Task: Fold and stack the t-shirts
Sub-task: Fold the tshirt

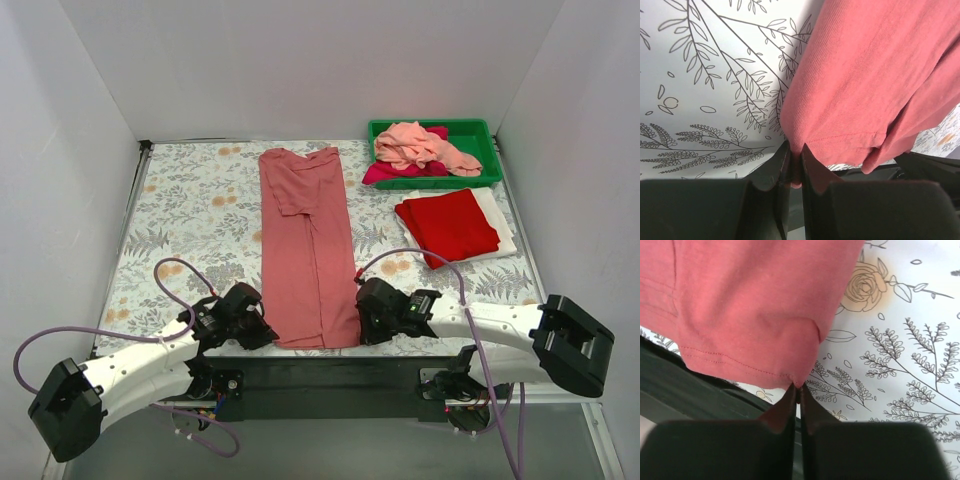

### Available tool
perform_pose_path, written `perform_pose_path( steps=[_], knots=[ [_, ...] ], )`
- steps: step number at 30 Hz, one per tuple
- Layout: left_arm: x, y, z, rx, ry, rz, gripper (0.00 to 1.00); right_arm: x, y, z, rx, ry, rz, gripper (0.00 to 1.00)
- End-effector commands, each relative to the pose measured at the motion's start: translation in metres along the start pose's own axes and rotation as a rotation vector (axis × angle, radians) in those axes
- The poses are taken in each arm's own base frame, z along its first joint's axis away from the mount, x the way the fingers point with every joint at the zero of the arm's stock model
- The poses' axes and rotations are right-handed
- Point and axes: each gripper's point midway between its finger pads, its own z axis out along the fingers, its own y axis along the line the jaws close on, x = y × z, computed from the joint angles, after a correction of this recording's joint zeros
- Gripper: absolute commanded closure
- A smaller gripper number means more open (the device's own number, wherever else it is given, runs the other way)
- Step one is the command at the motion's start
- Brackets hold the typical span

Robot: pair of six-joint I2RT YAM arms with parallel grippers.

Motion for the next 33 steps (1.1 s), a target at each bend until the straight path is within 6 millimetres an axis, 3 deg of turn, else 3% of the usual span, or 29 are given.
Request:
perform_pose_path(
  steps=[1, 6, 13, 16, 20, 23, 25, 26, 27, 28, 33],
  knots=[
    [0.013, 0.033, 0.001, -0.110, 0.055, -0.026, 1.00, 0.015, 0.003, -0.001, -0.047, 0.022, 0.026, 0.99],
    [0.016, 0.018, -0.013, -0.022, 0.068, -0.018, 1.00, 0.033, 0.020, -0.010, -0.103, 0.017, 0.011, 0.99],
    [0.013, -0.013, -0.034, 0.110, 0.053, 0.023, 1.00, 0.007, 0.028, -0.025, -0.112, -0.110, -0.013, 0.99],
    [0.002, -0.026, -0.037, 0.132, 0.001, 0.030, 1.00, -0.020, 0.035, -0.036, -0.100, -0.190, -0.048, 0.99],
    [-0.009, -0.063, -0.039, 0.190, -0.034, 0.049, 1.00, -0.066, 0.040, -0.050, -0.101, -0.264, -0.058, 0.99],
    [-0.031, -0.085, -0.040, 0.160, -0.133, 0.083, 1.00, -0.105, 0.037, -0.059, -0.080, -0.326, -0.082, 0.99],
    [-0.048, -0.092, -0.038, 0.125, -0.209, 0.111, 1.00, -0.121, 0.038, -0.059, -0.070, -0.337, -0.102, 0.99],
    [-0.056, -0.106, -0.045, 0.135, -0.235, 0.116, 1.00, -0.128, 0.039, -0.059, -0.077, -0.341, -0.124, 0.99],
    [-0.061, -0.105, -0.038, 0.091, -0.248, 0.127, 1.00, -0.146, 0.039, -0.065, -0.082, -0.369, -0.108, 0.99],
    [-0.072, -0.109, -0.038, 0.077, -0.275, 0.136, 1.00, -0.152, 0.038, -0.060, -0.078, -0.360, -0.109, 0.99],
    [-0.105, -0.139, -0.031, 0.096, -0.288, 0.155, 1.00, -0.204, 0.034, -0.063, -0.085, -0.413, -0.100, 0.99]
  ],
)
